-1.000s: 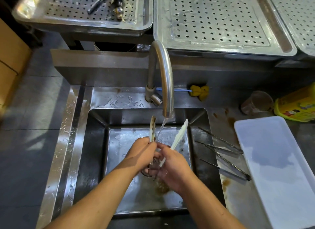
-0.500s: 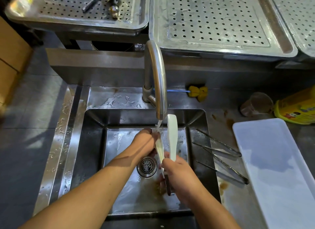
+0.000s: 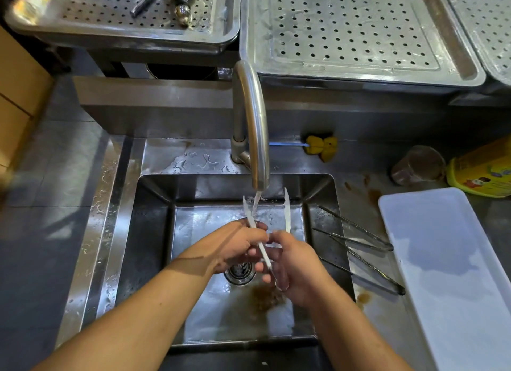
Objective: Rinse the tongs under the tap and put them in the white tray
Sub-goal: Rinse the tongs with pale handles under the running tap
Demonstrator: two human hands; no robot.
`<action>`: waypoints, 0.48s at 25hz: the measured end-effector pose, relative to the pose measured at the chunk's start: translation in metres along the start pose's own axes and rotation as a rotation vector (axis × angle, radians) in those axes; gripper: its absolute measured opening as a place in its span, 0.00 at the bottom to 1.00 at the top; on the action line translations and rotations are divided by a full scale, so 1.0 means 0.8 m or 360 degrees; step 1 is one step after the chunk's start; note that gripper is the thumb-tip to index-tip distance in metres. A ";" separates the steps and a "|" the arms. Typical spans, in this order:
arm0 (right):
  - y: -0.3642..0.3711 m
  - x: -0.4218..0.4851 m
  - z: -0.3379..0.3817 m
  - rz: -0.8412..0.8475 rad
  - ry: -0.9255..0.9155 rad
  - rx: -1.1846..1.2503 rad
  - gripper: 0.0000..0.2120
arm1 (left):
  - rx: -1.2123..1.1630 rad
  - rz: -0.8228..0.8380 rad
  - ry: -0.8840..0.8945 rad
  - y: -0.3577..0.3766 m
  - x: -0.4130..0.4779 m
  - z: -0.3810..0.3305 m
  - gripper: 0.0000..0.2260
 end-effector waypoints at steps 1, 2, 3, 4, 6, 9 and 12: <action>0.001 0.007 0.004 0.0000 0.0057 0.0014 0.16 | -0.0124 -0.0023 0.0004 -0.004 0.001 0.001 0.06; 0.000 0.013 0.008 -0.0035 0.0084 -0.0025 0.17 | -0.0266 -0.0119 0.0010 -0.010 0.004 0.000 0.09; 0.000 0.019 0.011 -0.0098 0.0073 -0.0124 0.17 | -0.0404 -0.0241 0.0018 -0.017 0.007 0.001 0.12; -0.001 0.025 0.014 -0.0158 0.0027 -0.0279 0.16 | -0.0504 -0.0344 0.0025 -0.023 0.009 0.001 0.13; 0.002 0.033 0.020 -0.0193 -0.0111 -0.0680 0.19 | -0.0607 -0.0455 0.0052 -0.030 0.011 -0.002 0.13; 0.011 0.042 0.030 -0.0109 -0.0247 -0.1293 0.27 | -0.0805 -0.0433 0.0098 -0.030 0.011 -0.008 0.10; 0.020 0.051 0.047 0.0032 -0.0271 -0.1552 0.26 | -0.0998 -0.0337 0.0069 -0.032 0.010 -0.013 0.05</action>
Point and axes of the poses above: each hand's wrist, its own x-axis towards the middle knuckle, its own y-axis out of the palm, z = x × y, the point moved 3 cm from there along x, towards the middle knuckle, and after that the axes turned 9 degrees about -y, right-handed, at the moved point
